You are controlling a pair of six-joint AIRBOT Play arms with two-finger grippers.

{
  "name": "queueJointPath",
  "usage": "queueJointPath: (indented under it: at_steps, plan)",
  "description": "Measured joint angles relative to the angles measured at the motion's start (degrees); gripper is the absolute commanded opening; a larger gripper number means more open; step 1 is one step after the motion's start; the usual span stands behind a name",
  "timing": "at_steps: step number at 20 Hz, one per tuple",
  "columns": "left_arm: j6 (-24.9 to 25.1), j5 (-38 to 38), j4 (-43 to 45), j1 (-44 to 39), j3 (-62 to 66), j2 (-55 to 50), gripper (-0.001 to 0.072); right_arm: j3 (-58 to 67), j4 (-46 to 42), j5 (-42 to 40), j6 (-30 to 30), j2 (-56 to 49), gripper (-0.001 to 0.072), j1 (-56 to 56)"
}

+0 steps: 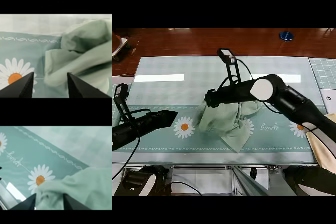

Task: Fold the shirts.

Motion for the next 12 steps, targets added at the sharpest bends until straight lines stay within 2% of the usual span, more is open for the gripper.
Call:
queueJointPath:
  at_steps: [4,9,10,12]
  plan:
    - [-1.29,-3.63,0.26,0.0,-0.17,0.02,0.0507,0.39,0.0,2.69,-1.33,1.62,0.0401,-9.84]
    - [-1.88,-13.62,4.63,0.57,-2.91,-0.52,0.0507,-3.54,-12.7,13.7,-0.42,12.02,0.0401,-36.04]
    - [-1.46,-13.88,3.06,0.72,-4.42,-1.22,0.0507,-6.21,-13.97,14.99,-0.17,13.92,0.04,-41.16]
    - [2.45,-12.31,-4.94,0.74,-8.31,-3.98,0.0507,-13.16,-13.38,16.5,-0.33,17.11,0.0401,-50.23]
